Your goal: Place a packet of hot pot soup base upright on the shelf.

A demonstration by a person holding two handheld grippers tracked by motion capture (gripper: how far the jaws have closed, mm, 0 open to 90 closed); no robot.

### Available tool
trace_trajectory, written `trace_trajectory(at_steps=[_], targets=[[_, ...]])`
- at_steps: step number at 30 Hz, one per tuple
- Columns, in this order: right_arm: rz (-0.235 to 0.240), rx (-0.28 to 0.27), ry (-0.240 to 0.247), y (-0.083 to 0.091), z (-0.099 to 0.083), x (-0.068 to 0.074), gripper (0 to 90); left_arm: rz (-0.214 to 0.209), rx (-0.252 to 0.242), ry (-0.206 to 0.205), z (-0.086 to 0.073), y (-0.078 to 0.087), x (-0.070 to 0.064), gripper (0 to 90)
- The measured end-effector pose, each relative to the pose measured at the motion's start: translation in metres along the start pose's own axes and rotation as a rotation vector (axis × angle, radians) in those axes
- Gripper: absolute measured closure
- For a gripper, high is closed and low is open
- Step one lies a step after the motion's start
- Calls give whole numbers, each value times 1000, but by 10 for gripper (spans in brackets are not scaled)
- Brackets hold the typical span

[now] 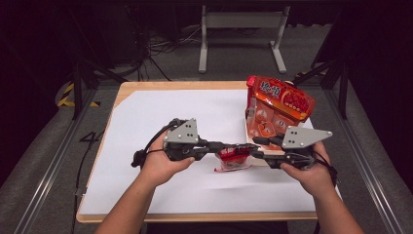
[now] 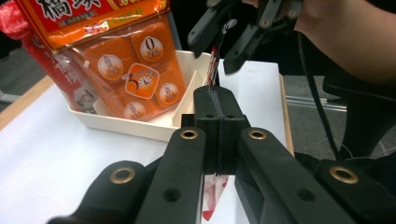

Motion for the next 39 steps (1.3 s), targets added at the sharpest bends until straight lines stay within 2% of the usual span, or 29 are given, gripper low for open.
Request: trace_trajectory(at_steps=[6,12,15,20,23,26,32,39], targets=[[-43,-2,38,14,8,0,820,-2,-5,13,2,-4,7,900],[-78,0,46,20,11,-3,884,5,-9,5,10,-9,11,900],[-85,-8,41,23,12,-3,876,5,-16,-2,14,-11,13,900],[-111,-44,16,33,15,-5,756,2,-28,6,18,-15,18,900],[-129,-49,-4,40,15,-7,721,5,-35,9,21,-18,22,900],[-143,-52,-13,45,14,-9,715,4,-45,13,25,-19,24,900],[-172,-66,-38,59,11,-14,711,-3,-57,-2,41,-30,31,900],[-194,-84,-48,74,8,-13,721,-15,-65,-13,48,-43,32,900]])
Point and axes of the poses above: each handheld gripper's, and its own axes: y roughly backward along the jaws, z roughly out of its top, x roughly to its left, the point moved 8 cm from there along -y, roughly forward along the jaws, and after that the axes turned 9 degrees about z, right-handed, at the moved point
